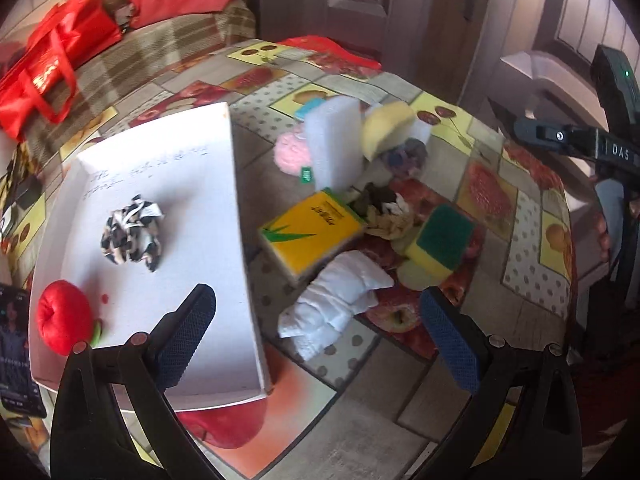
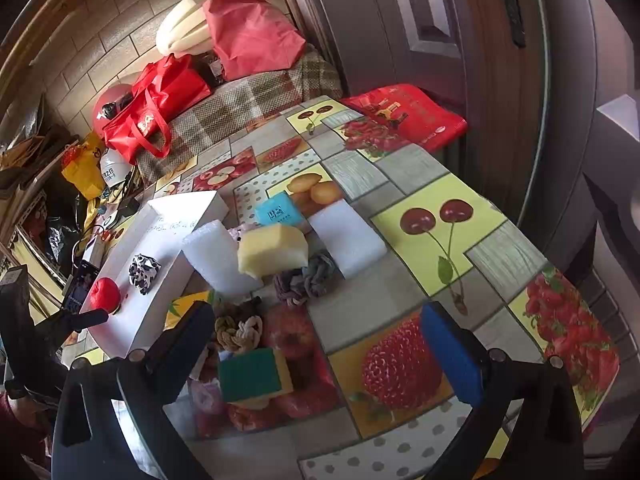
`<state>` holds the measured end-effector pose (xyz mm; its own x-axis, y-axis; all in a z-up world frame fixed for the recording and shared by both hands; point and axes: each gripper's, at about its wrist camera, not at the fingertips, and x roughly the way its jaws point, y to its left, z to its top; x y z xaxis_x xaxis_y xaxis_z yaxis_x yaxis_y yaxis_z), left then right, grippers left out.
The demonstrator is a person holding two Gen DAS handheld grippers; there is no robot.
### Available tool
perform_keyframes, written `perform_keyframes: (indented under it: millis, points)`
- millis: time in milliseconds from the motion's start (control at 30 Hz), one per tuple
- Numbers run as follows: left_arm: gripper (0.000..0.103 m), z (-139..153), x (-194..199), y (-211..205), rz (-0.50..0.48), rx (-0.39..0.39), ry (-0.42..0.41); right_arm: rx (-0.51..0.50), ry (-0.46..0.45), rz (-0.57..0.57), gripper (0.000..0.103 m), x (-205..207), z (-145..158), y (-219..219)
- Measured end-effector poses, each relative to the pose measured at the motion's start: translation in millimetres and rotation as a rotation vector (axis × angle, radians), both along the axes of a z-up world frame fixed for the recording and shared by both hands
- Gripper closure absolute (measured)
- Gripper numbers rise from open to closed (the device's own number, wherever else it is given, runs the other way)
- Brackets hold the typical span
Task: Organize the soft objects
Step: 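Grasp the white folded cloth with the left tool while the right tool grasps the green sponge, then lift the white cloth and green sponge and carry them over the tray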
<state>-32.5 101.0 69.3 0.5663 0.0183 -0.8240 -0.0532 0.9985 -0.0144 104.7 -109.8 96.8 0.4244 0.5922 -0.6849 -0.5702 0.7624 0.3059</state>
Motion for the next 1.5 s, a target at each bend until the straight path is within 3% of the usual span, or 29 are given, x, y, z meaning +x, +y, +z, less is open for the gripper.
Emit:
perform_keyframes:
  millis: [167, 267, 400, 533, 633, 833, 867, 933, 1000, 1033, 1067, 1167, 1200, 1267, 1300, 1400, 1500]
  points:
    - [0.001, -21, 30, -25, -0.042, 0.016, 0.1, 0.027, -0.015, -0.021, 0.0, -4, 6, -23]
    - [0.001, -37, 34, -29, -0.051, -0.096, 0.189, 0.035, -0.019, -0.021, 0.0, -2, 8, -30]
    - [0.001, -31, 16, -53, -0.106, -0.219, 0.172, 0.028, -0.023, 0.034, 0.0, 2, 5, -25]
    - [0.001, -18, -3, -45, -0.003, -0.172, 0.1, -0.042, -0.028, 0.189, 0.0, -3, -9, 6]
    - [0.001, -12, -14, -28, 0.054, -0.186, 0.073, -0.13, -0.059, 0.324, 0.0, -16, -24, 41]
    - [0.001, -16, -26, -31, 0.062, -0.2, 0.071, -0.199, -0.059, 0.457, 0.001, -33, -46, 92]
    - [0.001, -17, -25, -33, 0.057, -0.199, 0.077, -0.224, -0.059, 0.463, 0.004, -33, -50, 98]
    - [0.001, -21, -22, -39, 0.038, -0.194, 0.083, -0.279, -0.048, 0.48, 0.028, -33, -60, 104]
    - [0.001, -27, -14, -45, 0.014, -0.198, 0.094, -0.311, -0.015, 0.489, 0.046, -29, -69, 102]
    - [0.001, -32, -11, -48, 0.005, -0.197, 0.106, -0.289, 0.002, 0.481, 0.047, -27, -70, 97]
    - [0.003, -36, -6, -51, -0.003, -0.19, 0.122, -0.279, 0.01, 0.461, 0.047, -23, -69, 90]
    - [0.025, -48, 4, -62, -0.023, -0.152, 0.159, -0.23, 0.025, 0.389, 0.048, -13, -56, 68]
    - [0.037, -52, 6, -64, -0.025, -0.144, 0.171, -0.21, 0.031, 0.368, 0.048, -10, -51, 61]
    - [0.048, -52, 7, -67, -0.033, -0.113, 0.161, -0.17, 0.02, 0.334, 0.048, -6, -36, 47]
    - [0.064, -52, 7, -69, -0.04, -0.106, 0.16, -0.148, 0.01, 0.32, 0.048, -5, -28, 43]
    - [0.065, -44, 1, -70, -0.035, -0.111, 0.127, -0.063, -0.03, 0.291, 0.048, -5, 1, 31]
    - [0.065, -20, -14, -66, -0.011, -0.1, 0.04, 0.025, -0.101, 0.272, 0.048, -8, 37, 25]
